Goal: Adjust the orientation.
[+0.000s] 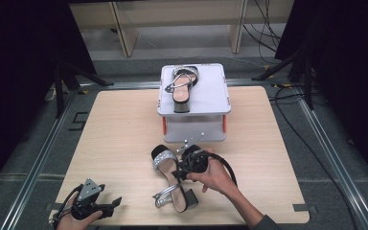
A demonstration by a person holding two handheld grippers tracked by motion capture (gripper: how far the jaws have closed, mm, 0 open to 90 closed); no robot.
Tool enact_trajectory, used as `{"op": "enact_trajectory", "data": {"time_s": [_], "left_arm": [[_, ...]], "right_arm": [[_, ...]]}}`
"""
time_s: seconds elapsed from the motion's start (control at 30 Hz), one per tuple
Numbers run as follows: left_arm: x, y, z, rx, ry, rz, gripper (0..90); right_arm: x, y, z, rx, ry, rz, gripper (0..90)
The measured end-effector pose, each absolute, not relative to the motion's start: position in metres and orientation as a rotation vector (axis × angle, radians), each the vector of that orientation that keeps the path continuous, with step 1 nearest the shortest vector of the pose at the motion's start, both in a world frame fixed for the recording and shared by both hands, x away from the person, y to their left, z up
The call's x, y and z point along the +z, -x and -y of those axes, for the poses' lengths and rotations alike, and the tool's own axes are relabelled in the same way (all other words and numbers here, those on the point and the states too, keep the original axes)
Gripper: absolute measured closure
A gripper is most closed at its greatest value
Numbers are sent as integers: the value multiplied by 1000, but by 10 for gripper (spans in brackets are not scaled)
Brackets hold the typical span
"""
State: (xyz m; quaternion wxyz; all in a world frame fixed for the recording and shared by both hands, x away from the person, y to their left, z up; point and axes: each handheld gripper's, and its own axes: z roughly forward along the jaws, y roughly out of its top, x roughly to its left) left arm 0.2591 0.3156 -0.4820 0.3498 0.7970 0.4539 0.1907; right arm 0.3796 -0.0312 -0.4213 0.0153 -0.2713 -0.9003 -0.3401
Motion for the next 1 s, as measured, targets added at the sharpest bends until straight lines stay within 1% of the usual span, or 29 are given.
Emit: {"op": "enact_trajectory", "data": {"time_s": [0.03, 0.07, 0.1, 0.13, 0.17, 0.2, 0.23, 0.3, 0.4, 0.43, 0.47, 0.5, 0.53, 0.73, 0.87, 1.0], "left_arm": [[-482, -259, -316, 491, -2062, -1177, 190], [-482, -260, -317, 502, -2084, -1171, 190], [-481, -261, -317, 503, -2086, -1170, 190], [-481, -261, -316, 507, -2088, -1167, 190], [-482, -260, -315, 499, -2081, -1168, 190], [-481, -260, -316, 502, -2084, -1165, 190], [-481, -259, -315, 489, -2063, -1169, 190], [-481, -260, -318, 503, -2076, -1168, 190], [-481, -259, -317, 498, -2067, -1171, 190], [-481, -259, -317, 500, -2073, -1170, 190], [-481, -260, -317, 502, -2080, -1166, 190], [-481, -260, -317, 499, -2078, -1168, 190], [-481, -259, -317, 501, -2075, -1171, 190], [-480, -259, -316, 497, -2063, -1173, 190], [-481, -260, -317, 503, -2065, -1173, 190], [-480, -260, -318, 507, -2063, -1172, 190]], "right_arm": [[-425, -382, 34, -1037, 864, 2806, 607], [-430, -385, 37, -996, 865, 2790, 650], [-437, -388, 40, -992, 854, 2728, 645], [-446, -392, 42, -997, 845, 2699, 669], [-449, -393, 43, -1018, 892, 2662, 667], [-447, -395, 46, -1014, 874, 2658, 637], [-442, -395, 47, -1004, 876, 2692, 630], [-430, -393, 54, -1029, 893, 2750, 590], [-412, -386, 65, -1081, 949, 2791, 548], [-408, -384, 70, -1098, 938, 2823, 522], [-404, -378, 74, -1081, 1003, 2793, 507], [-405, -378, 77, -1126, 945, 2818, 501], [-404, -375, 80, -1106, 959, 2817, 491], [-410, -360, 95, -1067, 902, 2888, 482], [-414, -348, 99, -1069, 878, 2956, 509], [-417, -342, 94, -1066, 850, 2961, 532]]}}
